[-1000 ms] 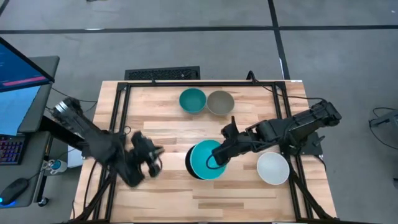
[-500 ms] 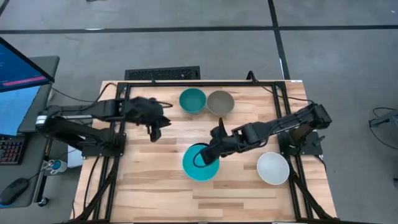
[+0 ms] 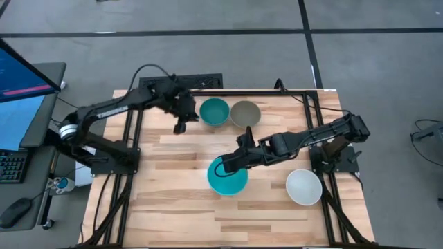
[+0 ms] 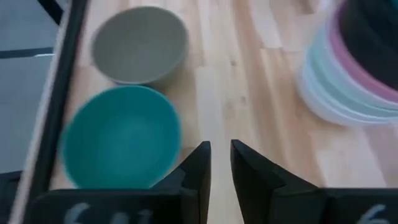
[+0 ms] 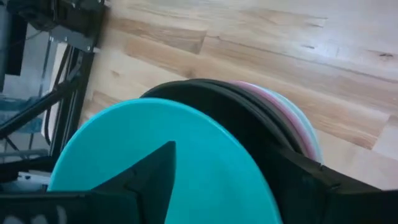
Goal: Nest bowls inside each other
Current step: Stack the sky blue bowl on the top of the black bowl, then stack the blue bowl on the top of the skyblue bowl
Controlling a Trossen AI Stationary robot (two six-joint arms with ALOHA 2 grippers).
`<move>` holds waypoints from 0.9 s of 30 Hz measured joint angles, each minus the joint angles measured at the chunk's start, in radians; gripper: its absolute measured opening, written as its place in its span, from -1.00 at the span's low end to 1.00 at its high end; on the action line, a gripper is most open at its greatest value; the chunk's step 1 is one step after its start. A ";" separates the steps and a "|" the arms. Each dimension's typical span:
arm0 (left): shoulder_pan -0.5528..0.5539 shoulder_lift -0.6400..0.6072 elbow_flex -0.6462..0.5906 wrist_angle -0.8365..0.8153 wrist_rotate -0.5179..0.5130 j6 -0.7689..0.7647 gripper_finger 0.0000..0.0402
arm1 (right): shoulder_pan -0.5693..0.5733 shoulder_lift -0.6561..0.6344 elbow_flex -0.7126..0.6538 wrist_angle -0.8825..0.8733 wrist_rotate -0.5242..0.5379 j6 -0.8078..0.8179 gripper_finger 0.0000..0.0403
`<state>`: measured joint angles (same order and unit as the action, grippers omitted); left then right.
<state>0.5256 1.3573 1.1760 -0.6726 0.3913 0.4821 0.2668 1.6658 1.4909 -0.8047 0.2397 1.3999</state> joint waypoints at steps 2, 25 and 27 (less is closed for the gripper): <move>0.019 0.049 0.059 -0.026 -0.007 0.021 -0.78 | 0.000 -0.016 0.000 -0.004 0.004 -0.033 0.29; 0.032 0.397 0.279 -0.156 -0.095 0.088 -0.78 | -0.103 -0.261 0.000 -0.266 0.213 -0.270 0.24; 0.010 0.396 0.271 -0.136 -0.150 0.120 -0.68 | -0.133 -0.299 0.000 -0.257 0.215 -0.302 0.24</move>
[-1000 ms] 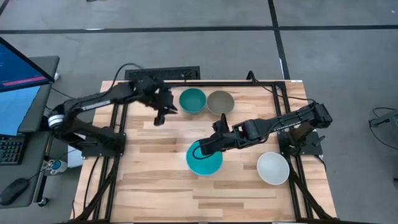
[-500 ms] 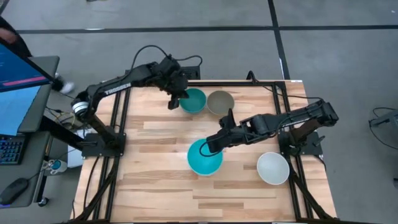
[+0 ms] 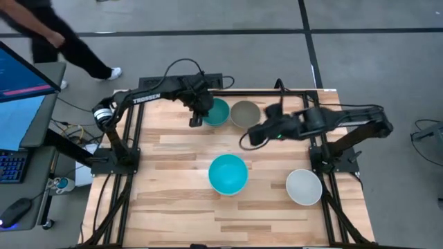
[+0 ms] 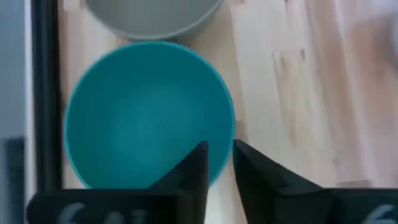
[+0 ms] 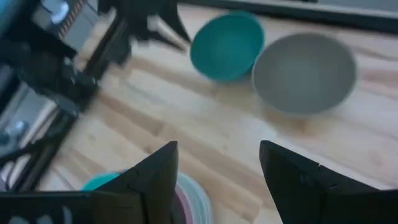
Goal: Nest bowls inside each other
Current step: Stack the blue bowl on the top of the skyblue bowl
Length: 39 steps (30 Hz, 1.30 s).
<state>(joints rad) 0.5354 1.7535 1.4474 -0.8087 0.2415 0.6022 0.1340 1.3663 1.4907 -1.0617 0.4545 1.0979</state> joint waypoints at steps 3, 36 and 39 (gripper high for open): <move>-0.023 0.000 -0.003 0.005 -0.046 0.044 -0.49 | -0.048 -0.045 0.000 -0.002 0.001 -0.029 0.24; -0.032 0.196 -0.125 0.295 -0.179 0.072 -0.71 | -0.252 -0.090 0.000 -0.180 -0.079 -0.009 0.21; -0.029 0.196 -0.088 0.226 -0.202 0.066 -0.94 | -0.271 -0.086 -0.003 -0.204 -0.069 -0.012 0.14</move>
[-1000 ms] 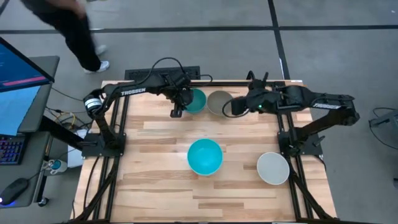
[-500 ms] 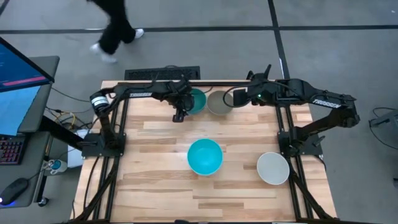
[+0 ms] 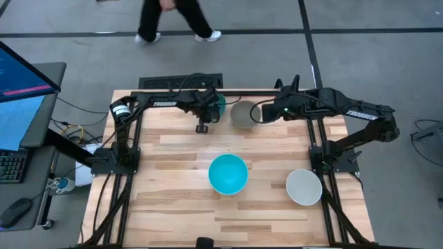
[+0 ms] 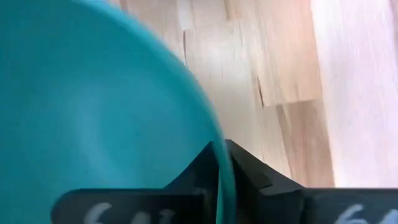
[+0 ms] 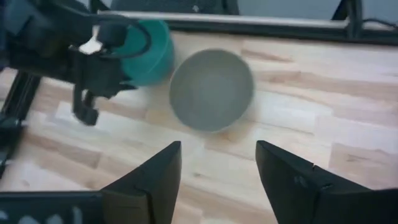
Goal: Nest bowls inside each other
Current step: Stack the blue bowl on the top of the skyblue bowl
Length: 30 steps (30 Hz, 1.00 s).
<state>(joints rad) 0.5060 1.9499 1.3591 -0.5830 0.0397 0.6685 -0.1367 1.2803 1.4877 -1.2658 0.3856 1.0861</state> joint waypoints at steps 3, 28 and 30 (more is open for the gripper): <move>-0.002 -0.004 0.066 -0.125 0.001 -0.029 -0.98 | -0.039 -0.003 -0.039 0.019 -0.016 -0.037 0.04; -0.419 -0.144 0.655 -0.657 0.177 -0.302 -1.00 | -0.553 -0.001 -0.517 0.453 -0.441 -0.460 -0.06; -0.445 -0.144 0.655 -0.647 0.196 -0.329 -1.00 | -0.561 0.000 -0.517 0.453 -0.446 -0.467 -0.06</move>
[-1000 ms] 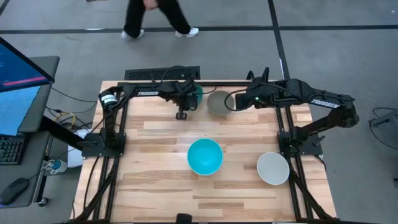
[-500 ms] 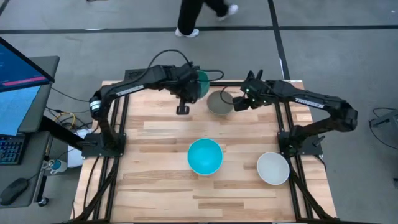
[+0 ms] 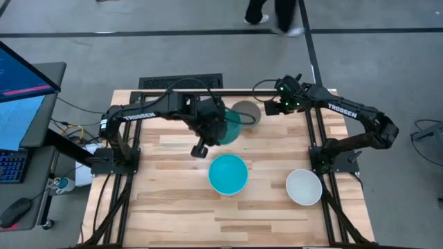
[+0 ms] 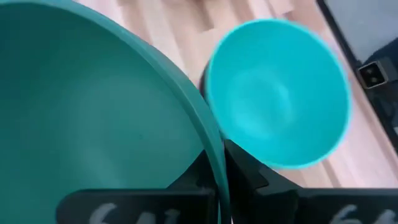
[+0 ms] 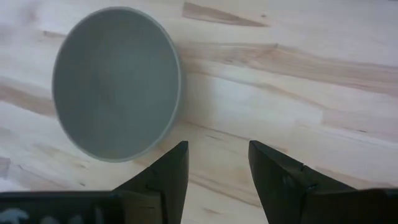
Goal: Nest bowls inside each other
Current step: Stack the blue bowl on the top of the skyblue bowl
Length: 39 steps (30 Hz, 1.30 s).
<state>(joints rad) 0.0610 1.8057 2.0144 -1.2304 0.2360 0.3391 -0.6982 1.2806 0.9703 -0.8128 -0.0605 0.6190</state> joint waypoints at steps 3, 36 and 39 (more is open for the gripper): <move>-0.047 0.000 0.000 0.004 -0.006 -0.008 -1.00 | -0.005 0.001 0.000 0.000 -0.001 -0.009 -0.06; -0.420 0.019 -0.001 -0.056 -0.249 0.308 -1.00 | -0.030 0.213 -0.001 0.257 -0.177 0.146 -0.12; -0.423 0.021 -0.006 -0.056 -0.243 0.315 -1.00 | -0.021 0.213 -0.001 0.261 -0.177 0.162 -0.12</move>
<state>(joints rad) -0.3617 1.8267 2.0079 -1.2868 -0.0065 0.6540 -0.7191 1.4937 0.9695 -0.5521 -0.2376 0.7811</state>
